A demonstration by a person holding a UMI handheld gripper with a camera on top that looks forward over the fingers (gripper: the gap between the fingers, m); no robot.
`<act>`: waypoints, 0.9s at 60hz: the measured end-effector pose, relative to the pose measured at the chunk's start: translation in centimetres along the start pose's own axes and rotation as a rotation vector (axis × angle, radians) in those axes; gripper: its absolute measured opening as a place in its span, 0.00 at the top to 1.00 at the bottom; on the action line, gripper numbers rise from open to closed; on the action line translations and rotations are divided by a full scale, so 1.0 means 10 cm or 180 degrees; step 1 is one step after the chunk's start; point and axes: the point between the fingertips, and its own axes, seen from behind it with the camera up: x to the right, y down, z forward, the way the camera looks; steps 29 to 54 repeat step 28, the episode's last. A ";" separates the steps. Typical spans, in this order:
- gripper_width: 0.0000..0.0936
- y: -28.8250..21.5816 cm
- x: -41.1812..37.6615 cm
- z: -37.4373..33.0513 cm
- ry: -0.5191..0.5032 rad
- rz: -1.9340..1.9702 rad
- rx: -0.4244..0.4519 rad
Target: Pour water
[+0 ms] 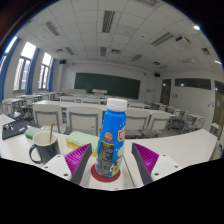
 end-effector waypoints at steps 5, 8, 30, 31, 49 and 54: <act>0.08 0.04 -0.08 -0.33 -0.0056 0.0078 -0.0067; 0.08 0.03 -0.21 -0.48 -0.0153 0.0116 -0.0027; 0.08 0.38 -0.93 -1.10 -0.0613 0.0605 -0.0135; 0.08 0.38 -0.93 -1.10 -0.0613 0.0605 -0.0135; 0.08 0.38 -0.93 -1.10 -0.0613 0.0605 -0.0135; 0.08 0.38 -0.93 -1.10 -0.0613 0.0605 -0.0135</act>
